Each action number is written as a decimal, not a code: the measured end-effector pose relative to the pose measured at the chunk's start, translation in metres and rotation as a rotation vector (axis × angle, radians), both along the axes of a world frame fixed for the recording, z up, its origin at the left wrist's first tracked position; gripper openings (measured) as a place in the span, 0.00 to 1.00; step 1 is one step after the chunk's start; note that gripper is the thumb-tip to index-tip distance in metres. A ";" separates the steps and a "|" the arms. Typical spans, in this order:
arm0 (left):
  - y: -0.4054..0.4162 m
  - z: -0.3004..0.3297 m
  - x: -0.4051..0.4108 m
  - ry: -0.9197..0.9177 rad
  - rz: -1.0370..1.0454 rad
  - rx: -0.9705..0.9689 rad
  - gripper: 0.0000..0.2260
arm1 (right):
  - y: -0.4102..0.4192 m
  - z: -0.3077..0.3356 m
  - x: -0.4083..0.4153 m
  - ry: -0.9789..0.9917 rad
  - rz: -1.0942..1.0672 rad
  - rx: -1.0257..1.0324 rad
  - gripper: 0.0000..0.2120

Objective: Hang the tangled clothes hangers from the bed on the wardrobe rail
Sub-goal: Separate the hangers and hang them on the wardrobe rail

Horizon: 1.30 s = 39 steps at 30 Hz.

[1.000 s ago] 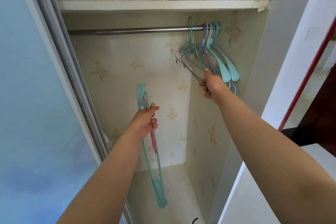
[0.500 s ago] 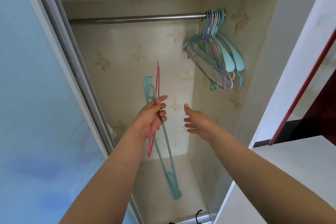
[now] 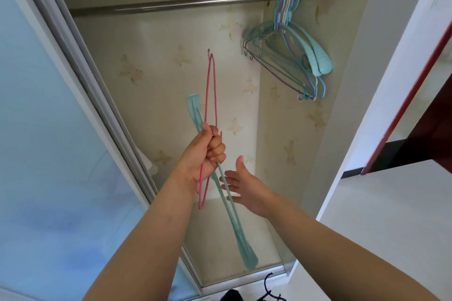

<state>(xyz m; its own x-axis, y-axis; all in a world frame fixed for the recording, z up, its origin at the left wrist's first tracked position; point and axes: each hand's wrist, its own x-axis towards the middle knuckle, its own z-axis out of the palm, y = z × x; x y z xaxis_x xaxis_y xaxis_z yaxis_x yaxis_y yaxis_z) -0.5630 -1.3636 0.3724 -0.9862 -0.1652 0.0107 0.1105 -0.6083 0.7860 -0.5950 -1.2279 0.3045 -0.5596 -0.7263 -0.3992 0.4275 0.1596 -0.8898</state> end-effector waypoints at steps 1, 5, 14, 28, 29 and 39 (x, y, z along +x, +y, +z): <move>0.001 -0.001 0.002 -0.001 -0.008 0.012 0.14 | -0.002 0.000 -0.002 -0.100 -0.032 -0.044 0.35; 0.003 -0.007 0.007 -0.010 -0.024 0.056 0.14 | -0.013 0.005 0.004 -0.204 -0.032 -0.084 0.11; -0.004 -0.011 0.008 -0.246 0.135 -0.238 0.09 | -0.021 0.010 0.022 -0.087 -0.179 -0.021 0.07; -0.015 -0.013 -0.010 -0.525 0.306 -0.276 0.02 | -0.014 0.026 -0.018 0.612 -0.382 0.046 0.12; -0.016 -0.014 -0.010 -0.524 0.301 -0.258 0.03 | -0.013 0.028 -0.022 0.661 -0.384 0.075 0.11; -0.016 0.006 -0.037 -0.427 0.417 -0.132 0.14 | -0.025 0.053 -0.039 0.707 -0.546 0.055 0.10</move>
<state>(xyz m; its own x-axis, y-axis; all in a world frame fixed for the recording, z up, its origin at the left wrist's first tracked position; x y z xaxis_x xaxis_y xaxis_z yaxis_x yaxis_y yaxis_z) -0.5997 -1.3795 0.3786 -0.7601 -0.5628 -0.3248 -0.0233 -0.4759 0.8792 -0.6336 -1.2526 0.3571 -0.9502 -0.2765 0.1436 -0.1887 0.1443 -0.9714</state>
